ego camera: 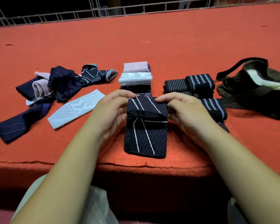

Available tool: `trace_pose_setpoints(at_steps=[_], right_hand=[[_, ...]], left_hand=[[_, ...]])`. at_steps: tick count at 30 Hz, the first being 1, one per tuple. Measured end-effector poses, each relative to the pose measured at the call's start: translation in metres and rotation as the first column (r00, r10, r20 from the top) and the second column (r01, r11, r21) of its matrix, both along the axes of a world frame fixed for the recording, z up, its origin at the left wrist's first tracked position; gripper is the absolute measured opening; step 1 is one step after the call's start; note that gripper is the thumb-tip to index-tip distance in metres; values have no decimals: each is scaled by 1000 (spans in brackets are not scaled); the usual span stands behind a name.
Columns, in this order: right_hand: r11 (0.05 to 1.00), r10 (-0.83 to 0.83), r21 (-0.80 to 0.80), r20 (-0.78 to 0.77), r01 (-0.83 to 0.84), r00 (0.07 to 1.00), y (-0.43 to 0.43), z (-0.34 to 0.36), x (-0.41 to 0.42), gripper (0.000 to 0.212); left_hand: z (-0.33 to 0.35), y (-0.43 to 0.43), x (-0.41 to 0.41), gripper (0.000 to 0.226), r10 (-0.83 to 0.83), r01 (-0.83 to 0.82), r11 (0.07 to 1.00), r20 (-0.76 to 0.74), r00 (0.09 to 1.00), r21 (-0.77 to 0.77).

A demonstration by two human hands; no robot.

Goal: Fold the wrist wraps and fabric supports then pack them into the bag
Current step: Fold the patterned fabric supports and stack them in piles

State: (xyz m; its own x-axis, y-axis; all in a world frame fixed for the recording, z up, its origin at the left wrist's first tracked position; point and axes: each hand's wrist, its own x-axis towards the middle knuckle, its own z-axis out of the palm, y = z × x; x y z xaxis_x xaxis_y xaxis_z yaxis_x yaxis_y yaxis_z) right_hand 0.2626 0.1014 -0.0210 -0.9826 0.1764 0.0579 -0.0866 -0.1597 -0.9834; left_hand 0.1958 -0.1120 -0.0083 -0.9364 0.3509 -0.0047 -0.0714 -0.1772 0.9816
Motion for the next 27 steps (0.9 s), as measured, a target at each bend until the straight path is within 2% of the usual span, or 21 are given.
trace_pose_setpoints(at_steps=[2, 4, 6, 7, 9, 11, 13, 15, 17, 21, 24, 27], right_hand=[[999, 7, -35, -10, -7, 1000, 0, 1, -1, 47], [1000, 13, -28, -20, -13, 1000, 2, 0, -1, 37], [998, 40, 48, -41, -38, 998, 4, -3, 1, 16], [991, 47, 127, -61, -39, 997, 6, -6, 1, 14], [962, 34, 271, -87, -9, 996, 7, -11, 0, 23], [940, 20, 341, -114, 20, 993, 5, -12, 0, 27], [929, 34, 369, -143, 22, 989, 3, -13, 0, 33], [953, 55, 302, -172, 0, 984, -1, -14, -1, 50], [978, 49, 209, -144, -18, 988, -3, -18, -3, 57], [938, 108, 324, 51, -119, 993, 2, -20, -2, 22], [915, 86, 389, 60, -103, 994, 4, -20, 0, 25], [918, 43, 393, 22, -48, 999, 2, -22, 0, 24]], left_hand=[[-1, 1, 0, 34, 9, -9, 1000, 2, 1000, 17], [1, 2, 1, 31, 5, -5, 999, 2, 1000, 40], [1, 3, 4, 21, -7, 8, 998, -15, 1000, 61], [2, 3, 6, 15, -18, 20, 997, -27, 999, 78], [-2, 3, 7, 26, -48, 52, 993, -39, 998, 108], [-5, 0, 6, 40, -80, 81, 994, -11, 997, 67], [-9, -3, 5, 33, -119, 118, 991, -7, 993, -59], [-13, -5, 5, 26, -132, 127, 981, -21, 991, -144], [-13, -6, 4, 23, -108, 103, 989, -35, 994, -110], [-7, -5, 2, 23, -67, 65, 997, -51, 996, -29], [-7, -6, 3, 22, -71, 66, 995, -61, 996, -74], [-10, -12, 1, 25, -182, 172, 962, -30, 983, -212]])
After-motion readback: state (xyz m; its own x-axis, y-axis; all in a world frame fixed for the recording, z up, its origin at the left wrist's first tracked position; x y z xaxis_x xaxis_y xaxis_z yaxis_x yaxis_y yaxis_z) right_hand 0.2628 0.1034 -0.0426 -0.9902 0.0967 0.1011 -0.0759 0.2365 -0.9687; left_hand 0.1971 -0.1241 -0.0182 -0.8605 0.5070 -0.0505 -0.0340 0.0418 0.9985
